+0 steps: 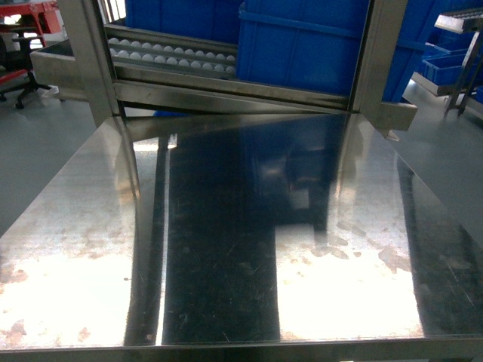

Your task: Pick capacitor and pack into box

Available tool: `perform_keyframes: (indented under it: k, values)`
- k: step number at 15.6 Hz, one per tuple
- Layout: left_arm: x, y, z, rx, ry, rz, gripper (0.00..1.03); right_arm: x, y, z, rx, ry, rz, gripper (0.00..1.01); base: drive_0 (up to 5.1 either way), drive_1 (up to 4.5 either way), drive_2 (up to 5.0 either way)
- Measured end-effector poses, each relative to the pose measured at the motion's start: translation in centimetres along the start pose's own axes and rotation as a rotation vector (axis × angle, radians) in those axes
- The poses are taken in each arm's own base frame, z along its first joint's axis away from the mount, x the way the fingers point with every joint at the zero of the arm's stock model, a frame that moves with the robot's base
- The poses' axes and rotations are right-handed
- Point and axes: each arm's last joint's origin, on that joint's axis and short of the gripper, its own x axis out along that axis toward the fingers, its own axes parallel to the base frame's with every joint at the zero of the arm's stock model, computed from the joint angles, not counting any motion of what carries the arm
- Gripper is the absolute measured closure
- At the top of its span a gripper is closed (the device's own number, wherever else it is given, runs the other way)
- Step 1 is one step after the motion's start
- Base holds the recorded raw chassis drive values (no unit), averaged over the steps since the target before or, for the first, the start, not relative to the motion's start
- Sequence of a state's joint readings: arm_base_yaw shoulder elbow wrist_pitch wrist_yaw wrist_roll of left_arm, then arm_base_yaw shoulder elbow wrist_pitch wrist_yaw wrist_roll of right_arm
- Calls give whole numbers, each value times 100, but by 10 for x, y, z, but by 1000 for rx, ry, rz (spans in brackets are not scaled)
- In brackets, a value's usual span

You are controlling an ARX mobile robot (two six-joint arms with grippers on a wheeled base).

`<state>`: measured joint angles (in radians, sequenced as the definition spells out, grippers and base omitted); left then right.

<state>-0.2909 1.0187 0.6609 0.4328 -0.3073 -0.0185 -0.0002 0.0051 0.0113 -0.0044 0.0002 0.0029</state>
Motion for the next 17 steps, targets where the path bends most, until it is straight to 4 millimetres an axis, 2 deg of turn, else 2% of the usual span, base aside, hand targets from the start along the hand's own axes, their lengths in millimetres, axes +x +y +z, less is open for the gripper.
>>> perform_keyframes:
  k: [9,10,13,17]
  values:
    - [-2,0,1,-3,-11,-2,59,0,0,0,0,0,0,3,0,0,0]
    - [-5,5,-2,18,53,-11,59,0,0,0,0,0,0,3,0,0,0]
    - [-33,27,-40,23,68,-11,59,0,0,0,0,0,0,3,0,0,0]
    - [-62,44,-77,25,79,-17,59,0,0,0,0,0,0,3,0,0,0]
